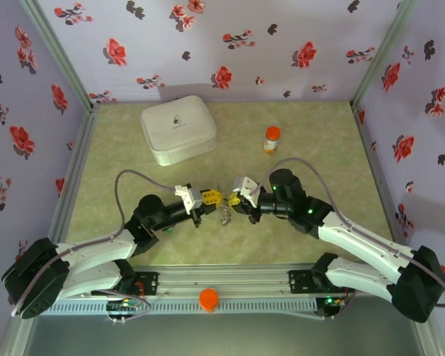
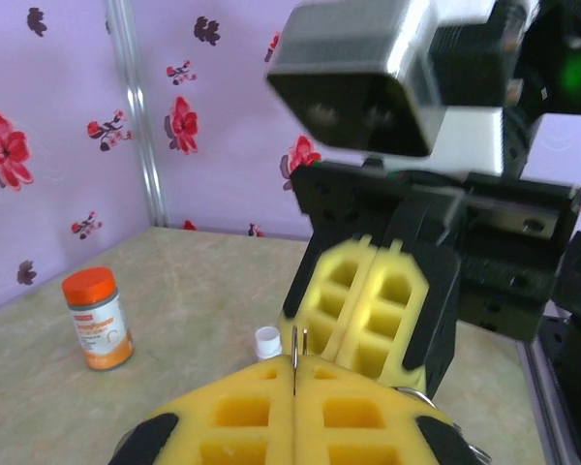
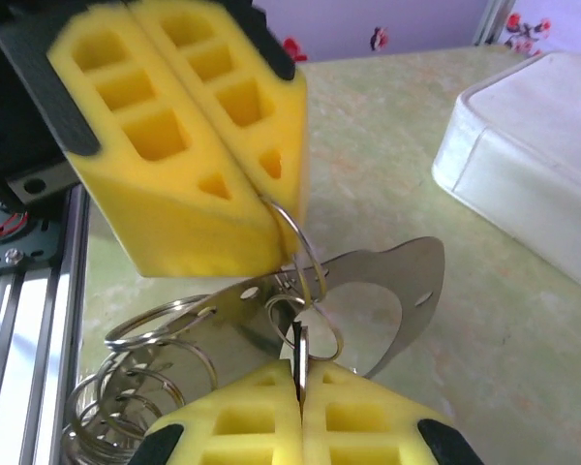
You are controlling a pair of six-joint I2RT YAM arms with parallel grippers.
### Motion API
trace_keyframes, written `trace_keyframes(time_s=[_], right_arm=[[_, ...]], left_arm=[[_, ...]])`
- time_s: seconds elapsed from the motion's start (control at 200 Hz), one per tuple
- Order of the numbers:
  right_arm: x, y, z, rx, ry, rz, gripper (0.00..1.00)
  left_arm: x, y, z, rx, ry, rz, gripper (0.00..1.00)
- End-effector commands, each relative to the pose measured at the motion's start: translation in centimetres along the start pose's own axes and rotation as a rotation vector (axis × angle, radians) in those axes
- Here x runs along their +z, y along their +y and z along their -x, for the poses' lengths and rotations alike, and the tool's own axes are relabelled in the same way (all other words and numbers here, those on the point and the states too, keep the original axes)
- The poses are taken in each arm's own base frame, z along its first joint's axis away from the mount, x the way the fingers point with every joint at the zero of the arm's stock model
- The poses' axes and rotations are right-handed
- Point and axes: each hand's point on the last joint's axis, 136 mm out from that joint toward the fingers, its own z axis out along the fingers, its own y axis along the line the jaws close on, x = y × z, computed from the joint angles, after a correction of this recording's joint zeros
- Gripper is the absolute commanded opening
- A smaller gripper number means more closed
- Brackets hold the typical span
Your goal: Put the keys on the keyring
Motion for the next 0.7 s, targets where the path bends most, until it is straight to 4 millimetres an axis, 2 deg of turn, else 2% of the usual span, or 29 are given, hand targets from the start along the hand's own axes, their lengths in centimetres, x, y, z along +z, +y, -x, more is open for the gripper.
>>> trace_keyframes(time_s=[0.0, 0.135, 0.26, 0.335, 0.425, 0.555, 0.695], right_arm=[[0.3, 1.3, -1.5, -0.001, 0.082, 0.068, 0.00], [-0.3, 1.4, -1.1, 0.012, 0.065, 0.053, 0.00], [-1.4, 1.0, -0.6, 0.013, 0.038, 0.001, 0.22], [-2.4, 1.0, -0.6, 0.000, 0.037, -0.020, 0.29], [-3.4, 1.7, -0.5, -0.002, 0.043, -0.001, 0.30], [-4.1, 3.3, 2.2, 0.018, -0.039, 0.106, 0.32], [-3.5, 1.7, 3.3, -0.003, -0.089, 0.040, 0.31]], left_arm=[[0.3, -0.9, 4.9, 0.041, -0.158, -0.054, 0.00], [0.2, -0.9, 4.5, 0.062, -0.146, -0.051, 0.00], [0.1, -0.9, 3.2, 0.067, -0.113, -0.049, 0.00], [0.0, -0.9, 2.4, 0.076, -0.092, -0.048, 0.00], [0.1, -1.0, 1.7, 0.091, -0.070, -0.049, 0.00], [0.3, -1.2, 1.4, 0.101, -0.061, -0.068, 0.00], [0.5, -1.8, 1.2, 0.100, -0.054, -0.109, 0.00]])
